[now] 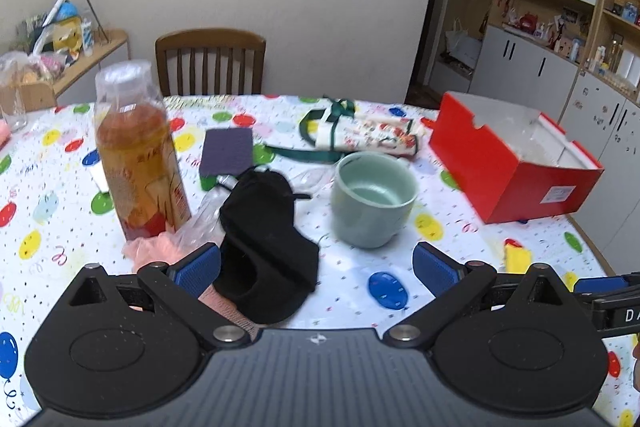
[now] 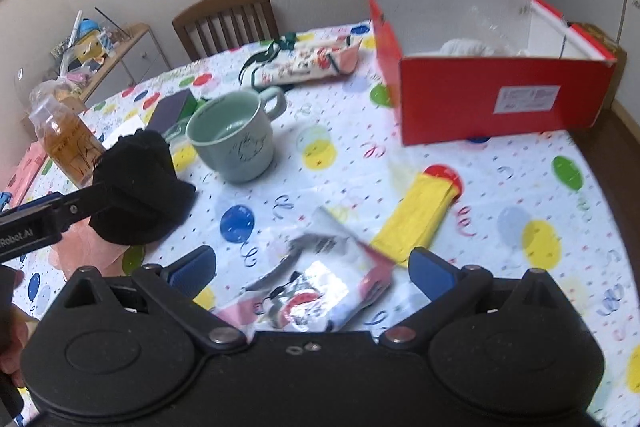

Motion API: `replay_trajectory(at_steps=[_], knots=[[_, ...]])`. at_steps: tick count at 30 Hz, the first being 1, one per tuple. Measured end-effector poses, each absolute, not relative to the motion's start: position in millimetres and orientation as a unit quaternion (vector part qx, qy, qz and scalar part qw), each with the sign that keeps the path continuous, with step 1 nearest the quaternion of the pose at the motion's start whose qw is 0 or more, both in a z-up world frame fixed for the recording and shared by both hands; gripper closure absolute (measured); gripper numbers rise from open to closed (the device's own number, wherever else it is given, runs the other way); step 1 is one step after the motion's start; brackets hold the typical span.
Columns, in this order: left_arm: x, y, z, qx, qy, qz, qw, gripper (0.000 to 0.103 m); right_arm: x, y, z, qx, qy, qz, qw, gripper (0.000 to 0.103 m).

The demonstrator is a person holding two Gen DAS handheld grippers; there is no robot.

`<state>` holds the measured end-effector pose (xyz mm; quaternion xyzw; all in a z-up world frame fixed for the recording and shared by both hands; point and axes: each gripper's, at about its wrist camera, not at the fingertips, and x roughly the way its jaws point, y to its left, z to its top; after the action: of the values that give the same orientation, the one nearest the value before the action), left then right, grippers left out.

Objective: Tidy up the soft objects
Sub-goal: 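Grasp the black cloth bag with the left gripper while the right gripper grasps the panda snack bag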

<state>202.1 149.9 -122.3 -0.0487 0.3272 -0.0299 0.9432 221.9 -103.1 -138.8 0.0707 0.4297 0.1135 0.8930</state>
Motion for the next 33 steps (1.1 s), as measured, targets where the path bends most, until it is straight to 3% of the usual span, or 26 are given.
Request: replay_trajectory(at_steps=[17,25,30,33], knots=[[224.0,153.3,-154.9,0.006,0.337,-0.043,0.941,0.005,249.0,-78.4,-186.0,0.120,0.507,0.012,0.854,0.001],[240.3,148.6,-168.0,0.028,0.362,-0.032,0.931,0.031,254.6,-66.6,-191.5,0.096,0.519,0.002,0.849,0.002],[253.0,150.5,-172.0,0.024,0.372,-0.023,0.928,0.046,254.4,-62.4,-190.6,0.082,0.514,0.005,0.854,0.008],[255.9,150.7,-173.2,0.026,0.374,-0.022,0.927,0.062,253.6,-62.4,-189.6,0.078,0.510,0.005,0.856,0.011]])
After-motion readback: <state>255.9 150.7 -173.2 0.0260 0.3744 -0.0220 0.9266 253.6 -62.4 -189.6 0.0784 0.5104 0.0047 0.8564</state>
